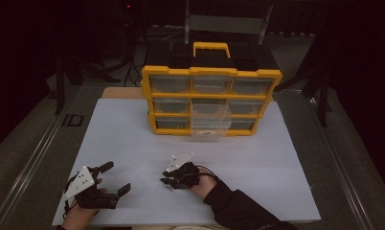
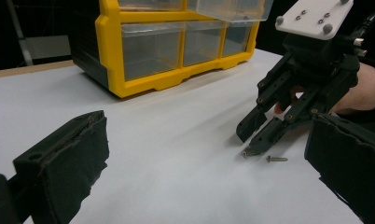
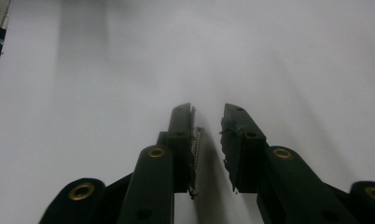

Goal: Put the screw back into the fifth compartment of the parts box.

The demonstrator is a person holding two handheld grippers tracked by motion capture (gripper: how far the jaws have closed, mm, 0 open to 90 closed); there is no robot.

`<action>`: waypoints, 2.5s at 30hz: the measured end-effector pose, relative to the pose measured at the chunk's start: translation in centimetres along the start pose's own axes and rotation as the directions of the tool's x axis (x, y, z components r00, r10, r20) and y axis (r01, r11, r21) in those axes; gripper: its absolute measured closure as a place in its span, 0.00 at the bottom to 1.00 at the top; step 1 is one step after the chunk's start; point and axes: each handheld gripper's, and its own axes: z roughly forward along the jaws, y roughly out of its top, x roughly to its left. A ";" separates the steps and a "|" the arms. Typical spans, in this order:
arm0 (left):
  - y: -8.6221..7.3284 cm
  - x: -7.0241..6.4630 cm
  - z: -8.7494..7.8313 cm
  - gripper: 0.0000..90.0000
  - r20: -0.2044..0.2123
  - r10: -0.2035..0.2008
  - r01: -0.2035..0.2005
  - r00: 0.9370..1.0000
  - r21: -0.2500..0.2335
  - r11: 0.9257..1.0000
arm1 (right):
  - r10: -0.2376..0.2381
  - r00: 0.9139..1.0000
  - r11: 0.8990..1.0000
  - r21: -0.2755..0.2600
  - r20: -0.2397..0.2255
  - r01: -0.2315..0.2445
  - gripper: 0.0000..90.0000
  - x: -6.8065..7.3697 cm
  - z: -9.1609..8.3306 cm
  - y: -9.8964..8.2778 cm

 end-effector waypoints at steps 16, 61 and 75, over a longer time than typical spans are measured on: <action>0.0 0.0 0.0 0.01 0.001 0.001 -0.001 1.000 0.006 1.000 | -0.029 0.999 0.999 0.021 0.018 0.028 0.97 0.5 0.6 -0.1; -0.1 0.0 0.1 0.01 -0.002 -0.001 0.001 1.000 0.008 1.000 | -0.027 0.993 0.988 -0.150 0.114 0.044 0.97 -1.6 -10.9 5.4; -0.1 0.0 0.1 0.01 -0.004 -0.001 0.001 1.000 0.009 1.000 | -0.033 0.981 0.974 -0.213 0.190 0.074 0.97 -2.9 -15.2 7.1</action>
